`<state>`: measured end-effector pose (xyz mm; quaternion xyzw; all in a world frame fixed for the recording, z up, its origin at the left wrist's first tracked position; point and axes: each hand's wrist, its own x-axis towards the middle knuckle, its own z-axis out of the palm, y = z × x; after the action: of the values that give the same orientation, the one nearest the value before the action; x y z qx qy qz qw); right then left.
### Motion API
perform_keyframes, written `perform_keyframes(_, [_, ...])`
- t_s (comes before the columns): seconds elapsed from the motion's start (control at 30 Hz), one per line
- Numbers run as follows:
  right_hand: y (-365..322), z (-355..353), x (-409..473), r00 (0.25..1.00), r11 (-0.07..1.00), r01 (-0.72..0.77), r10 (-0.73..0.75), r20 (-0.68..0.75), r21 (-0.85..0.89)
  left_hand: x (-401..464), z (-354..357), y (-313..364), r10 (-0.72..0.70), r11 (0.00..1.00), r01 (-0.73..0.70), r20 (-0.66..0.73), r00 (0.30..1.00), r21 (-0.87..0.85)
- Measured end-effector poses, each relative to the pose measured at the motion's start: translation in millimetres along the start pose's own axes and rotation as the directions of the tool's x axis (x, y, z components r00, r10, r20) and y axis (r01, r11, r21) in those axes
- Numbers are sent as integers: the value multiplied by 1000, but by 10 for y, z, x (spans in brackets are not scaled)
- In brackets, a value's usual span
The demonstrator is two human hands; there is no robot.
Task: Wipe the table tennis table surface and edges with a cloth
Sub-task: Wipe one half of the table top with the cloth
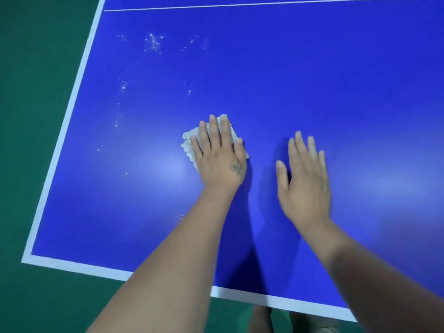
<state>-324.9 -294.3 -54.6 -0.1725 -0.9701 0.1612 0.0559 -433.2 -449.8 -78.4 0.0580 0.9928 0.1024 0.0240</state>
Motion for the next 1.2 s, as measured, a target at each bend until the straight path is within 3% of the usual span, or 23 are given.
perform_keyframes(0.1, [180, 51, -437, 998, 993, -38, 42, 38, -113, -221, 71, 379, -21, 999, 22, 15, 1000, -47])
perform_keyframes(0.2, [223, 86, -512, 998, 985, -25, 34, 49, -172, -603, 85, 468, 199, 979, -197, 40, 979, -58])
perform_keyframes(0.37, [228, 87, -486, 998, 975, 6, 9, 67, -221, -1069, -30, 60, 483, 875, -481, 113, 868, -53])
perform_keyframes(0.67, [237, 48, -483, 992, 964, 26, 8, 127, -265, -1082, -219, -615, 701, 696, -718, 210, 681, 1])
perform_keyframes(0.73, [228, 46, -475, 991, 966, 31, 5, 137, -255, -1082, -212, -617, 680, 721, -693, 197, 706, -8])
perform_keyframes(0.83, [211, 48, -480, 991, 969, 32, 0, 131, -244, -1183, -177, -505, 559, 826, -564, 169, 812, -26])
perform_keyframes(0.97, [212, 46, -491, 994, 969, 20, 7, 108, -248, -1421, -107, -184, 276, 961, -273, 115, 954, -39])
perform_keyframes(1.07, [184, 40, -487, 996, 970, 7, 15, 90, -245, -1596, -46, 121, 59, 997, -55, 79, 995, -58])
perform_keyframes(1.13, [175, 35, -486, 997, 972, 0, 19, 78, -235, -1695, -18, 195, 48, 997, -43, 70, 996, -65])
perform_keyframes(1.2, [172, 42, -486, 997, 974, -12, 30, 77, -225, -1776, -47, 99, 144, 989, -140, 88, 986, -51])
